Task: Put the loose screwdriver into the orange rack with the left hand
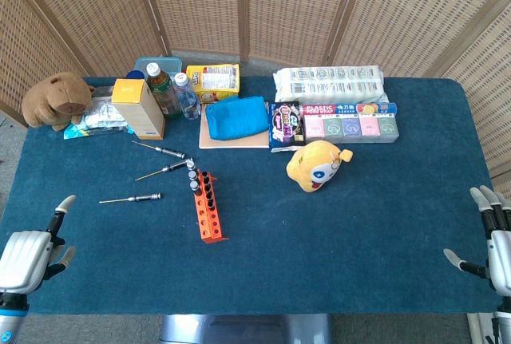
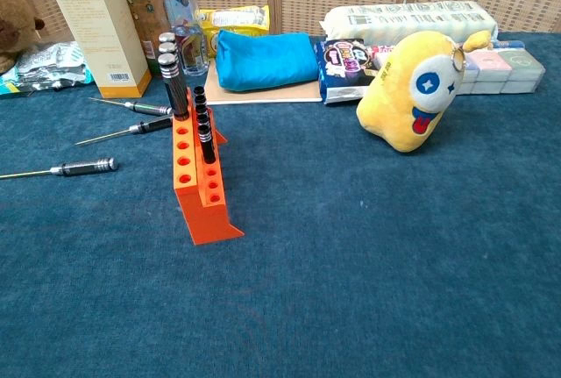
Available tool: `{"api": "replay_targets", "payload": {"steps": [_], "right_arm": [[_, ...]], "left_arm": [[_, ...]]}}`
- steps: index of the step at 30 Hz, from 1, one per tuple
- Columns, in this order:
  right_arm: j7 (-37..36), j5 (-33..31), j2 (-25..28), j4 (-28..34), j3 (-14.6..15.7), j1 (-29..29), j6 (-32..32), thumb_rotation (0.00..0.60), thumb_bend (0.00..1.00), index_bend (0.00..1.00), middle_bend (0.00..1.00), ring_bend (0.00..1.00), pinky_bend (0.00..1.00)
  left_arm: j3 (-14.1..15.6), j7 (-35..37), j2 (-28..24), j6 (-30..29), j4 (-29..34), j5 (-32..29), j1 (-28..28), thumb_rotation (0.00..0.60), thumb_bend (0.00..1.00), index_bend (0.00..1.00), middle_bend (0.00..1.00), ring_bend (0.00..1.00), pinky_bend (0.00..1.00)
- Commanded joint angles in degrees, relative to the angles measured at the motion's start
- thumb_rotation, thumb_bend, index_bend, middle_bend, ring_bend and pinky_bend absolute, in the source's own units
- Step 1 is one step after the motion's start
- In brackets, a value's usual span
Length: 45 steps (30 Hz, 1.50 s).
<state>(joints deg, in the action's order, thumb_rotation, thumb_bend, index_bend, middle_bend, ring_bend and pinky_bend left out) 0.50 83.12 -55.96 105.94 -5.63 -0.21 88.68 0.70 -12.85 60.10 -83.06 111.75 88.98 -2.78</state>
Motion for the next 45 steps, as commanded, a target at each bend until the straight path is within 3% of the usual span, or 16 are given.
{"api": "replay_targets", "payload": {"steps": [1, 6, 11, 14, 22, 33, 42, 45], "right_arm": [[-0.18, -0.33, -0.04, -0.13, -0.02, 0.23, -0.48, 0.600, 0.01, 0.00, 0.05, 0.00, 0.00], [-1.20, -1.32, 0.20, -0.52, -0.06, 0.67, -1.87, 0.600, 0.01, 0.00, 0.05, 0.00, 0.00], [-2.45, -2.43, 0.38, -1.11, -0.14, 1.29, -3.61, 0.600, 0.01, 0.00, 0.05, 0.00, 0.00], [-2.84, -3.18, 0.29, -1.59, -0.22, 1.71, -4.67, 0.600, 0.01, 0.00, 0.05, 0.00, 0.00], [-3.93, -5.10, 0.29, -2.43, -0.66, 2.42, -6.43, 0.600, 0.01, 0.00, 0.05, 0.00, 0.00], [-4.38, -6.40, 0.19, -2.97, -0.77, 3.16, -8.13, 0.600, 0.01, 0.00, 0.06, 0.00, 0.00], [-5.12, -7.25, 0.40, -3.32, -0.94, 3.34, -8.71, 0.600, 0.01, 0.00, 0.06, 0.00, 0.00], [-5.35, -7.41, 0.50, -3.41, -0.90, 3.35, -8.89, 0.600, 0.02, 0.00, 0.06, 0.00, 0.00]], "left_arm": [[-1.38, -5.12, -0.10, 3.38, 2.52, -3.89, -2.24, 0.600, 0.32, 0.09, 1.00, 1.00, 1.00], [-4.36, -9.98, 1.26, 8.13, 4.07, -11.71, -6.11, 0.600, 0.32, 0.23, 1.00, 1.00, 1.00], [-6.86, -15.19, 5.47, 11.33, 2.93, -19.76, -10.06, 0.600, 0.33, 0.27, 1.00, 1.00, 1.00], [-8.17, -17.14, 8.10, 12.88, 1.58, -24.74, -12.25, 0.600, 0.34, 0.36, 1.00, 1.00, 1.00], [-8.69, -20.63, 11.22, 12.81, -0.44, -29.06, -14.93, 0.600, 0.34, 0.55, 1.00, 1.00, 1.00], [-9.88, -23.30, 14.38, 12.68, -4.18, -33.57, -18.90, 0.600, 0.34, 0.54, 1.00, 1.00, 1.00], [-9.62, -25.17, 15.87, 14.21, -5.13, -36.72, -21.85, 0.600, 0.28, 0.15, 1.00, 1.00, 1.00], [-9.51, -25.92, 16.12, 13.77, -4.79, -37.60, -22.52, 0.600, 0.28, 0.10, 1.00, 1.00, 1.00]]}}
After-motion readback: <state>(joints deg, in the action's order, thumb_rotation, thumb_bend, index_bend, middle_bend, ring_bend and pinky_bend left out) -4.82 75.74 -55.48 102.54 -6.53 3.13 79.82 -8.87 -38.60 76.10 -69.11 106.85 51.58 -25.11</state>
